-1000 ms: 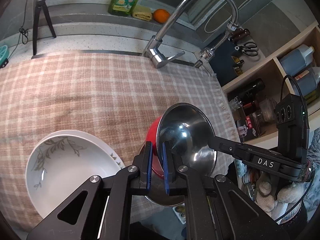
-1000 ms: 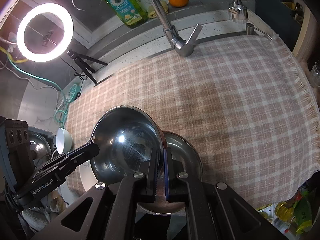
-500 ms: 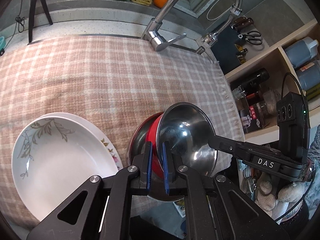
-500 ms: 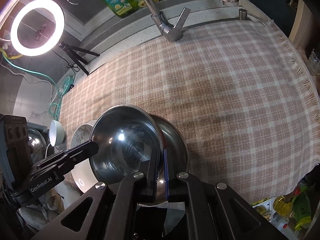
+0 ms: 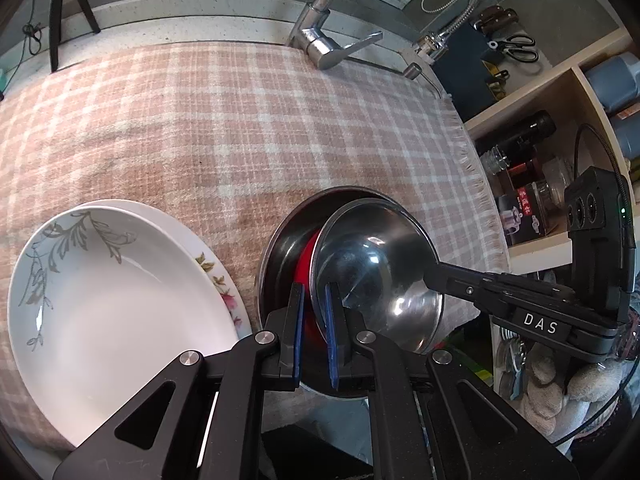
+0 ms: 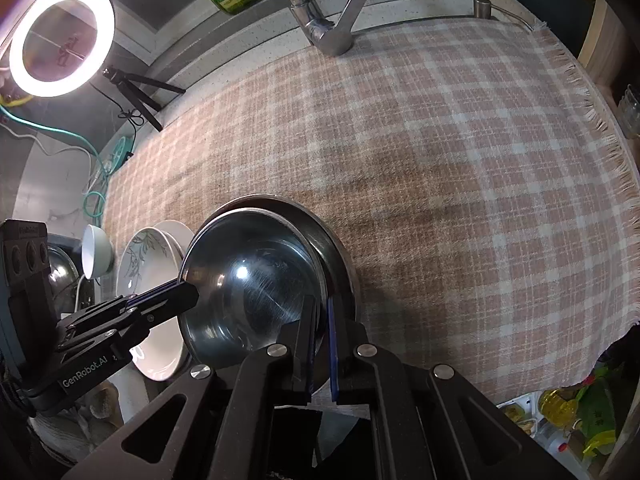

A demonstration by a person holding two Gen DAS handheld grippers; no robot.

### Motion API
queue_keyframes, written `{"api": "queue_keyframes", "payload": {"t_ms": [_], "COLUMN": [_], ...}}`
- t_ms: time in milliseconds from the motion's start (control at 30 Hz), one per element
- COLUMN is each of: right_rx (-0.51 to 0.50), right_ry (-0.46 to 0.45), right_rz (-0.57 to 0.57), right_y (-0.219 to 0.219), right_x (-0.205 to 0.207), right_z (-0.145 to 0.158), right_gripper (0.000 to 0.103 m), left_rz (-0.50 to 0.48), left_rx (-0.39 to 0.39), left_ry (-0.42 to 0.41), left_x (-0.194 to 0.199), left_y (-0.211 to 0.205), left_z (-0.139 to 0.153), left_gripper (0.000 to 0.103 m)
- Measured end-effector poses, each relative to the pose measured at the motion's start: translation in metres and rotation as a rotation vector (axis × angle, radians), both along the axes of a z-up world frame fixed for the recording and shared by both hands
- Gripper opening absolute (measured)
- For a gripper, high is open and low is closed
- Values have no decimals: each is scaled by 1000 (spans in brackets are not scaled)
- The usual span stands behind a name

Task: Organize plates and bowls
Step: 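Lower the red-bottomed bowl into the large steel bowl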

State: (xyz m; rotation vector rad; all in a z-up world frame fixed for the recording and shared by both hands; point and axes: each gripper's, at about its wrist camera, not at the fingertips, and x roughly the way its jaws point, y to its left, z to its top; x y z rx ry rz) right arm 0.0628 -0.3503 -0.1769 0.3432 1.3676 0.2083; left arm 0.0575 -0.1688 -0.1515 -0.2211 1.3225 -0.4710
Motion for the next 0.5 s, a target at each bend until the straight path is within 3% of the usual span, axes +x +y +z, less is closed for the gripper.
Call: {"api": "queue_keyframes", "payload": {"t_ms": [500], "right_rx": [-29], "right_ry": [17], "right_rz": [33], "right_y": [8], "right_x": [7], "right_z": [-11], "right_gripper": [5], "left_rz": [-7], "left_rx": [37], "left_ry": [22], "left_x": [4], "left_y": [0], "left_z": [-13], "left_gripper": [8]}}
